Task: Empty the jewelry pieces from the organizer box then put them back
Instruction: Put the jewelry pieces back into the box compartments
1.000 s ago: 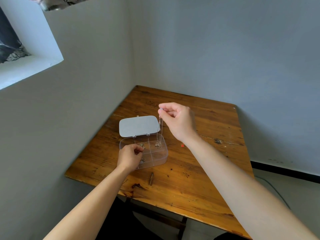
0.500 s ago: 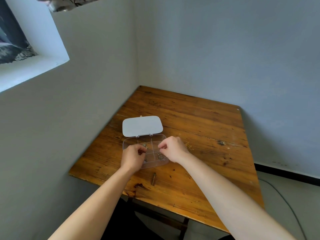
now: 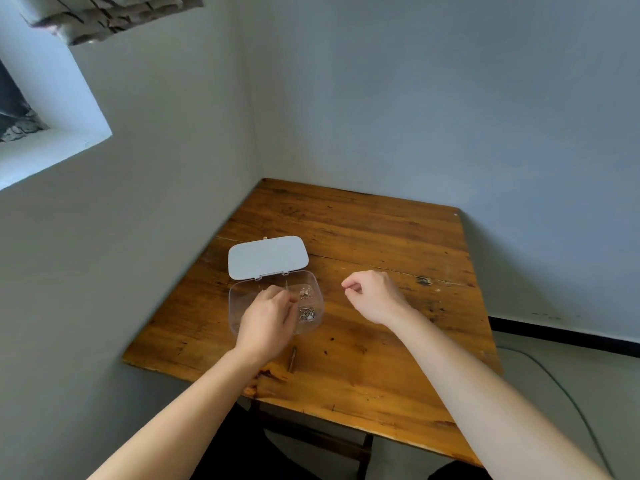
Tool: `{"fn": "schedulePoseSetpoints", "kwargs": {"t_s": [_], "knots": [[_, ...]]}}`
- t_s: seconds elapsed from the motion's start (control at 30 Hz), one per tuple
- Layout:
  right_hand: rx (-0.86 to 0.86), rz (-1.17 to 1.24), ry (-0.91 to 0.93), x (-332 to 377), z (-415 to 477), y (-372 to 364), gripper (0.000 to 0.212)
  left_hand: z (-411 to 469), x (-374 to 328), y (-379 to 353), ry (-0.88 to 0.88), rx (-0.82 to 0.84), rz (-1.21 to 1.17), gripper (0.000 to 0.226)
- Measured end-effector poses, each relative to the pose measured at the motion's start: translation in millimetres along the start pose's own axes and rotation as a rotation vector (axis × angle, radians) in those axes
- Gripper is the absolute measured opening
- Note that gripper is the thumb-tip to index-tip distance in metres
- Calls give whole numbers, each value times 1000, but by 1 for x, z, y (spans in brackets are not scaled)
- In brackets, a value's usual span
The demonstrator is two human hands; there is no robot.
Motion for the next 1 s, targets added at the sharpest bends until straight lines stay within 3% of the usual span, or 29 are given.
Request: {"fn": "schedulePoseSetpoints", "kwargs": {"t_s": [0.1, 0.27, 0.47, 0.7, 0.83, 1.0], "knots": [[-18, -10, -121, -45, -15, -2, 34, -18, -41, -13, -222, -56, 27, 11], [-45, -27, -203, -85, -26, -8, 44, -36, -73, -64, -421, 40, 66, 24], [-7, -77, -101, -82, -5, -17, 48, -39, -72, -83, -406, 67, 115, 29], [134, -319, 106, -66, 26, -38, 60, -37, -71, -85, -377, 102, 78, 30], [51, -217, 228, -71, 23, -31, 33, -36, -72, -87, -371, 132, 102, 30], [-11, -97, 128, -92, 18, -12, 24, -19, -83, -93, -379, 130, 160, 20]]}}
Point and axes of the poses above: each hand's wrist, its own z-axis towards the middle knuckle, its own y-axis out of the back of the hand, x = y × z, the point moved 7 cm from there along z, towards the middle knuckle, and after that the axes turned 12 degrees about z, right-handed, at the moved point
